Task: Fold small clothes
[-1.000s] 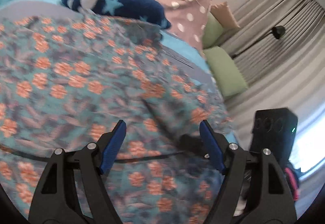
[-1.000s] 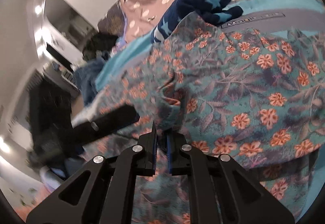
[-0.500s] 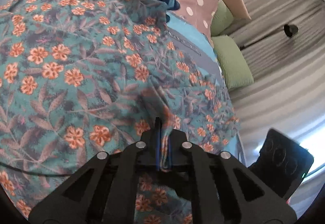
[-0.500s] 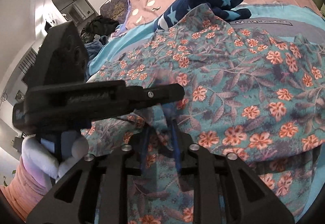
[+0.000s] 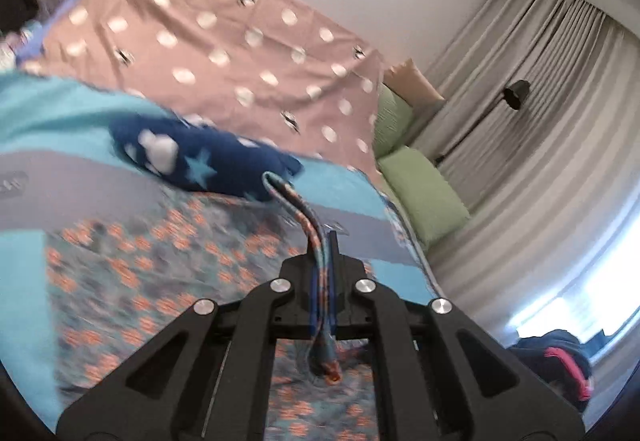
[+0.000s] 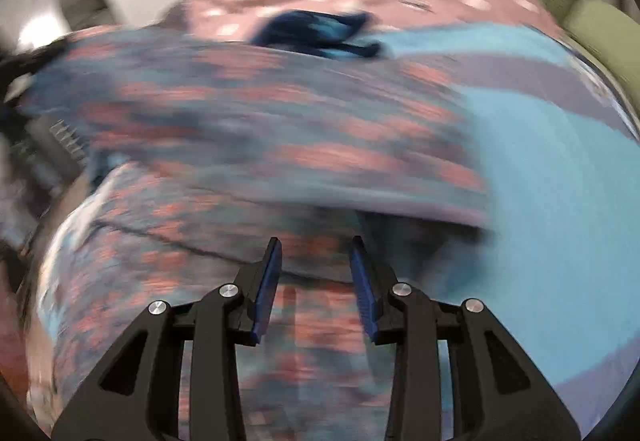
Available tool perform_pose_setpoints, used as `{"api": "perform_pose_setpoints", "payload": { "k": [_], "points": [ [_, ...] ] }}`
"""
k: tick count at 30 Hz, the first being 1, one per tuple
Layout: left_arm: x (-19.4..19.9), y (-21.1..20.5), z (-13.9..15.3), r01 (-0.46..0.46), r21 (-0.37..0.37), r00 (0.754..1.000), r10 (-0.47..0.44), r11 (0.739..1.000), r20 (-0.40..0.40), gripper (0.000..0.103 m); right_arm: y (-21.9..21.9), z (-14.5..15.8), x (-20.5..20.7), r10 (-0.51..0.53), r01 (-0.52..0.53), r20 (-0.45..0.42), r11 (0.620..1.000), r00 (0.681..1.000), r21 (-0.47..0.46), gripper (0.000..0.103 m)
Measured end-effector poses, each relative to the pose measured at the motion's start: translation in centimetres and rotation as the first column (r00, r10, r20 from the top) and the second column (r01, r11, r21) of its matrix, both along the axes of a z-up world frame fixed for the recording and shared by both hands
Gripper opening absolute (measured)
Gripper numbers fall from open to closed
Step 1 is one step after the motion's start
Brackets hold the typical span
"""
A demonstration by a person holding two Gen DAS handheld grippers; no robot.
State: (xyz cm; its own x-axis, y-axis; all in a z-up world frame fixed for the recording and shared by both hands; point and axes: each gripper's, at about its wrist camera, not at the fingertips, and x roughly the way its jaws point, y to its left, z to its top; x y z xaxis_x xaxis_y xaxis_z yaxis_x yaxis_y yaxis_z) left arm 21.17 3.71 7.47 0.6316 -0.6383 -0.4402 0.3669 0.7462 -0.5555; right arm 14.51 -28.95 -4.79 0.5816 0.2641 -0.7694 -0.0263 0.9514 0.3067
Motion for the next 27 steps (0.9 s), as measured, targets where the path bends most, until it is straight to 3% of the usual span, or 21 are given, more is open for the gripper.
{"api": "perform_pose_setpoints", "payload": {
  "k": [3,9,14,17,22,25,27],
  "points": [
    [-0.2,2.9,-0.1,-0.057,0.013,0.998,0.057,0.998,-0.003,0.003,-1.1,-0.5,0.0,-0.021,0.021,-0.007,0.997,1.000,0.073,0.036],
    [-0.3,7.2,-3.6,-0.144,0.026,0.986,0.145,0.989,-0.076,0.003,0.1,-0.4,-0.2,-0.015,0.015,0.003,1.000,1.000,-0.014,0.036],
    [0.1,9.1,-5.1,-0.161,-0.042,0.979,0.154,0.986,-0.134,0.003,0.2,0.2,-0.6,-0.040,0.041,0.014,0.999,0.999,-0.020,0.036],
    [0.4,7.8,-3.6,-0.128,-0.056,0.987,0.122,0.990,-0.106,0.003,1.5,1.7,-1.5,-0.015,0.016,0.047,1.000,0.999,-0.026,0.035],
    [0.9,3.8,1.0,-0.026,-0.078,0.999,0.024,0.997,-0.032,0.003,6.5,2.5,-1.2,0.200,-0.199,0.050,0.980,0.979,-0.024,0.029],
    [0.9,0.8,4.3,0.042,-0.089,0.999,-0.040,0.995,0.021,0.003,8.3,1.6,1.3,0.230,-0.230,0.028,0.973,0.973,0.009,0.029],
    [0.5,-1.0,6.5,0.075,-0.088,0.995,-0.069,0.993,0.066,0.003,8.5,1.0,3.0,0.178,-0.178,0.015,0.984,0.984,-0.024,0.029]
  ]
}}
